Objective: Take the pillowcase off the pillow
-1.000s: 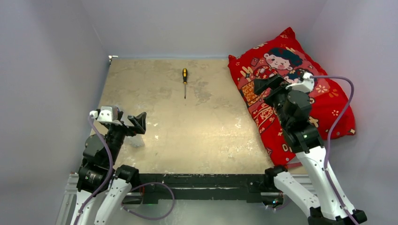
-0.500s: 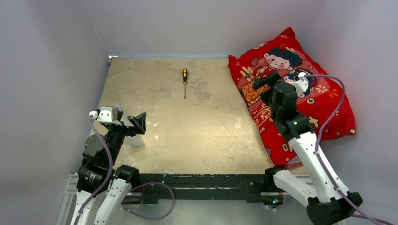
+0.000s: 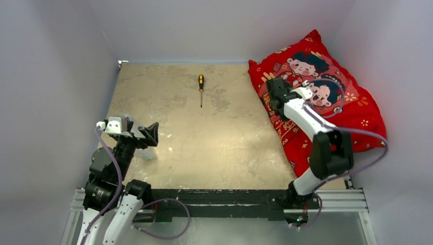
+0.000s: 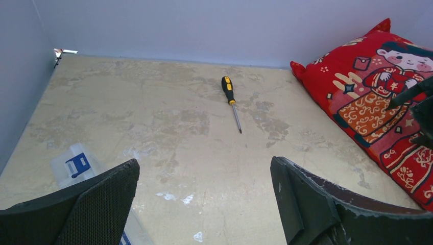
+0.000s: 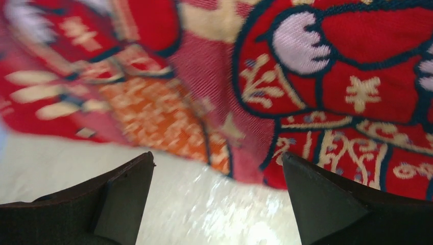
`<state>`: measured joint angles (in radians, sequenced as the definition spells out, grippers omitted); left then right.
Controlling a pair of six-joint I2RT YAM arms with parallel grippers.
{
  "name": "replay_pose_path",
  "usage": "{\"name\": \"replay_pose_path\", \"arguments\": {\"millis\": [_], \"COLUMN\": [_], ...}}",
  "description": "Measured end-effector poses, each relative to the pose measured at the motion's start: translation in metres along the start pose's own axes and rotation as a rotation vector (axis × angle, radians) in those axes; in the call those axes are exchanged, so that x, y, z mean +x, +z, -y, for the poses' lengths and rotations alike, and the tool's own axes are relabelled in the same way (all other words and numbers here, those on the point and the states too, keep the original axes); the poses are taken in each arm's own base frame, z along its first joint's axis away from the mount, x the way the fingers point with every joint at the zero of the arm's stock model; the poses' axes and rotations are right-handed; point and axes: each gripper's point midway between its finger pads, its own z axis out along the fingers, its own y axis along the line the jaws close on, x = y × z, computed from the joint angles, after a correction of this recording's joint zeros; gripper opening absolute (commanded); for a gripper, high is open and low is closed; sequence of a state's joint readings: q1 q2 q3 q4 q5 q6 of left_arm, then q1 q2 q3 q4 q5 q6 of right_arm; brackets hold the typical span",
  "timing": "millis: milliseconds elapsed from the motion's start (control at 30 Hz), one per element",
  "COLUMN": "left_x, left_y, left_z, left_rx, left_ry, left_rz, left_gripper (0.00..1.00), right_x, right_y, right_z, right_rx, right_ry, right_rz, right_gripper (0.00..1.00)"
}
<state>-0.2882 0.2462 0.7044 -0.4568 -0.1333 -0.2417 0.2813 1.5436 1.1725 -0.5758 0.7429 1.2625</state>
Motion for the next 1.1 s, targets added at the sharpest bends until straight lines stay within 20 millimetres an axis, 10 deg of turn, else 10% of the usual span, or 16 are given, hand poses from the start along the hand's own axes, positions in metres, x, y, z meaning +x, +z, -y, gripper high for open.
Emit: {"name": "replay_pose_path", "arguments": {"millis": [167, 333, 433, 467, 500, 833, 1100], "left_x": [-0.001, -0.002, -0.001, 0.0, 0.001, 0.003, 0.003], "left_y": [-0.001, -0.002, -0.002, -0.001, -0.001, -0.001, -0.001], "left_z": [0.0, 0.0, 0.0, 0.0, 0.0, -0.001, -0.001], "left_rx": [0.001, 0.002, 0.001, 0.001, 0.0, 0.0, 0.0], "left_ry": [-0.001, -0.001, -0.001, -0.001, -0.001, 0.0, 0.0], "left_rz": [0.007, 0.01, 0.007, 0.006, 0.004, 0.002, 0.002], "left_gripper": [0.99, 0.99, 0.99, 0.99, 0.99, 0.99, 0.99], "right_x": [0.015, 0.006, 0.007, 0.008, 0.011, 0.018, 0.017], "right_y": [0.06, 0.079, 0.085, 0.089, 0.093, 0.107, 0.039], "right_z": [0.042, 0.052, 0.05, 0.05, 0.049, 0.048, -0.001], "right_rx": [0.225, 0.29, 0.31, 0.316, 0.323, 0.312, 0.068], "right_ry": [0.014, 0.083, 0.091, 0.09, 0.088, 0.038, -0.132], "right_rz": [0.011, 0.029, 0.03, 0.03, 0.031, 0.054, 0.029], "right_gripper": [0.99, 0.96, 0.53, 0.16, 0.0, 0.0, 0.0]}}
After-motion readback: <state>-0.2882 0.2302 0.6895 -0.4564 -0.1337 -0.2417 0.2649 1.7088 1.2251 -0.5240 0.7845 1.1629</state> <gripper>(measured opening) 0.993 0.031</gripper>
